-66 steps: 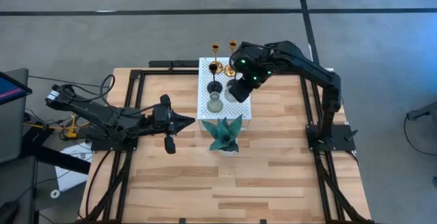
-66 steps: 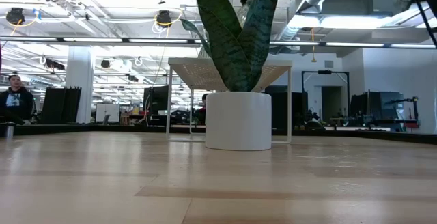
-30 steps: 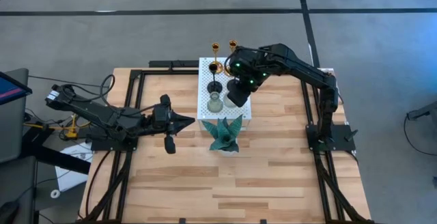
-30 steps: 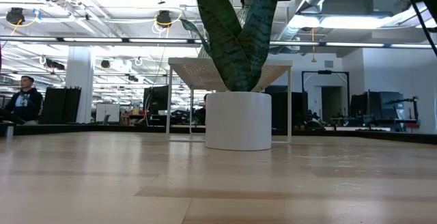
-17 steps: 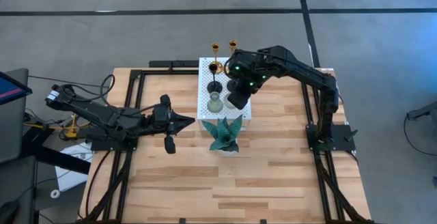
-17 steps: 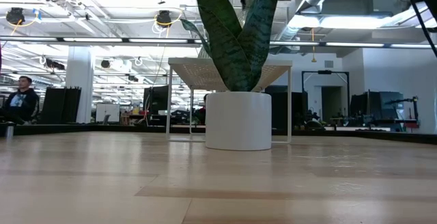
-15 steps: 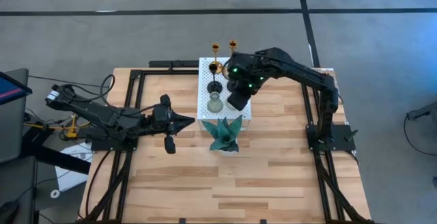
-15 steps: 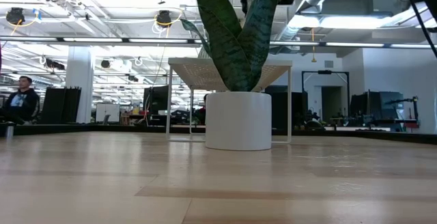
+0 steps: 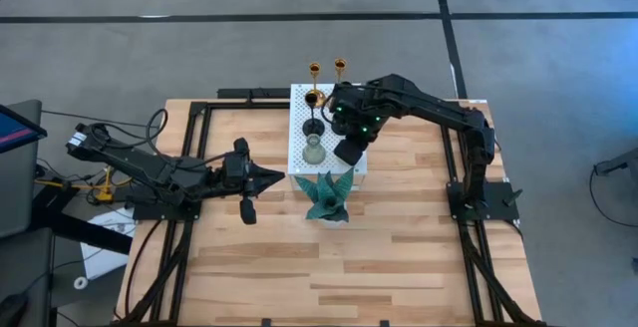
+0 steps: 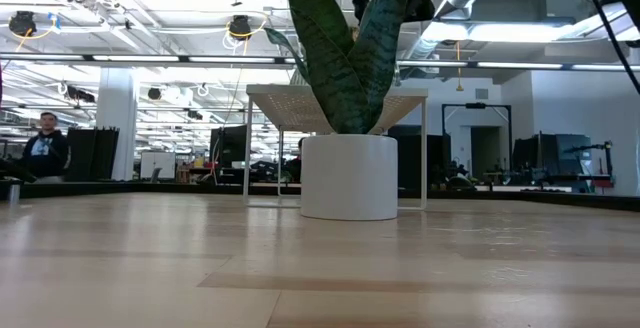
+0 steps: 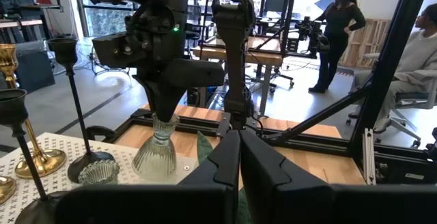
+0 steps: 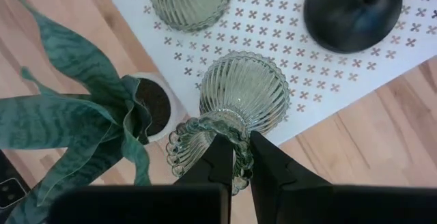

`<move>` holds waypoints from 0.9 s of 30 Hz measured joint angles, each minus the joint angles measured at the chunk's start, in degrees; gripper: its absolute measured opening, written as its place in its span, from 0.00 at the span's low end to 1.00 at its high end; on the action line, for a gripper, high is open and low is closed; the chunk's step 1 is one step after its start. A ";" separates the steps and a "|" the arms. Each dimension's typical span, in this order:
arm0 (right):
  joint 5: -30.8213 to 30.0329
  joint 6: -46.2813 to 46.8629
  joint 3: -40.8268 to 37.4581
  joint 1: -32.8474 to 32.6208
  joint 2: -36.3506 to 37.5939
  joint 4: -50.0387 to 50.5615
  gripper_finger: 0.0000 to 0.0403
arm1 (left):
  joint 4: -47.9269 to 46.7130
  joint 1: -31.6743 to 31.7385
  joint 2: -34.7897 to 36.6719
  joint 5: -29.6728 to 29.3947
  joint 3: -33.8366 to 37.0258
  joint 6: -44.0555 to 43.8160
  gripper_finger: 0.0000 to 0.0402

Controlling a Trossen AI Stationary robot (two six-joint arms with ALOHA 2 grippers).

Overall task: Pick & Place candle stick holders
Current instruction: Put the transparent candle holder on the shelf aligned with the transparent candle holder

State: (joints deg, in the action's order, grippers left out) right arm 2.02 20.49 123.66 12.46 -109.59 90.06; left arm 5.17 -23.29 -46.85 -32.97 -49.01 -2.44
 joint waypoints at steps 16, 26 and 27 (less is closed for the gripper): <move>-0.46 -0.11 -2.14 0.42 -0.32 -2.89 0.04 | -0.02 -0.01 -0.01 0.01 0.00 0.02 0.03; -0.57 -0.10 -2.19 0.84 -0.38 -3.71 0.13 | -0.02 0.00 -0.02 0.00 0.00 0.02 0.03; -0.57 -0.09 -2.19 0.86 -0.38 -3.71 0.12 | -0.02 -0.01 -0.02 0.02 0.01 0.02 0.03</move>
State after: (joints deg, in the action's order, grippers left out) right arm 1.45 20.40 121.47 13.32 -109.97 86.35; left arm 5.15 -23.30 -46.87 -32.95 -49.01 -2.42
